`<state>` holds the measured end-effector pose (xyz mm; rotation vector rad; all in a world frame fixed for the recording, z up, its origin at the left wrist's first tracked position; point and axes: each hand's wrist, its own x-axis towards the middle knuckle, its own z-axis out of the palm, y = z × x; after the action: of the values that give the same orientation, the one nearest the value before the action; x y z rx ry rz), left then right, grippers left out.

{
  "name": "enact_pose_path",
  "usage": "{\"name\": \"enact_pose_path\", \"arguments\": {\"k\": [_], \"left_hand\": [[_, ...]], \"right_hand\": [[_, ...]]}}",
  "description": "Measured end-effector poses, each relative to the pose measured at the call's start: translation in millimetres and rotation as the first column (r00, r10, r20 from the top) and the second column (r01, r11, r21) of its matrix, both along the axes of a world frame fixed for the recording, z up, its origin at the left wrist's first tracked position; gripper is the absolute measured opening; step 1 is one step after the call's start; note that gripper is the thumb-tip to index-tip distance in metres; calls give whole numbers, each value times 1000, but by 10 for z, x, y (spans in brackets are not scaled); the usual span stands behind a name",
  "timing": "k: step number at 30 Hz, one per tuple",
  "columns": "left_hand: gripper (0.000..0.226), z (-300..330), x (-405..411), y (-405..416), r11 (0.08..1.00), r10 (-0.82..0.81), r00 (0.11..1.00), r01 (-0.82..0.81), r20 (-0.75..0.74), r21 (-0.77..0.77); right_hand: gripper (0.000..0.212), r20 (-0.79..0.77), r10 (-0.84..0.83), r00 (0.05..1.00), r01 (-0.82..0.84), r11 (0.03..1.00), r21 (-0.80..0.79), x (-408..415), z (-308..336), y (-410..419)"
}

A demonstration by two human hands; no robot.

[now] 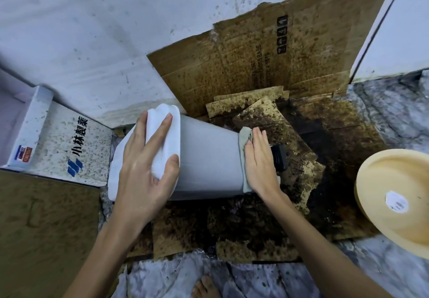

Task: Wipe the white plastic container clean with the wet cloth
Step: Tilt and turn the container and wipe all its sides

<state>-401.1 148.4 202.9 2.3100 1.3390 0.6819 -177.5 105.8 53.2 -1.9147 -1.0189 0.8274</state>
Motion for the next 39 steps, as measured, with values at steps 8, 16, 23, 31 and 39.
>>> {"name": "enact_pose_path", "arguments": {"k": [8,16,23,31,39], "left_hand": [[65,-40,23,-56,999,-6,1000,7,-11,50],[65,-44,2,-80,999,-31,1000,31,8,19],[65,-17,-57,-63,1000,6,1000,-5,24,-6],[66,-14,13,-78,1000,5,1000,-5,18,8],[65,-21,-12,-100,1000,-20,1000,20,-3,12]], "right_hand": [[65,29,121,992,-124,970,207,-556,780,287],[60,95,215,972,-234,928,291,-533,716,228],[59,9,33,999,-33,999,-1,-6,37,-26],[70,35,62,997,-66,993,94,-462,613,214],[61,116,195,974,-222,929,297,-723,908,223]]}}
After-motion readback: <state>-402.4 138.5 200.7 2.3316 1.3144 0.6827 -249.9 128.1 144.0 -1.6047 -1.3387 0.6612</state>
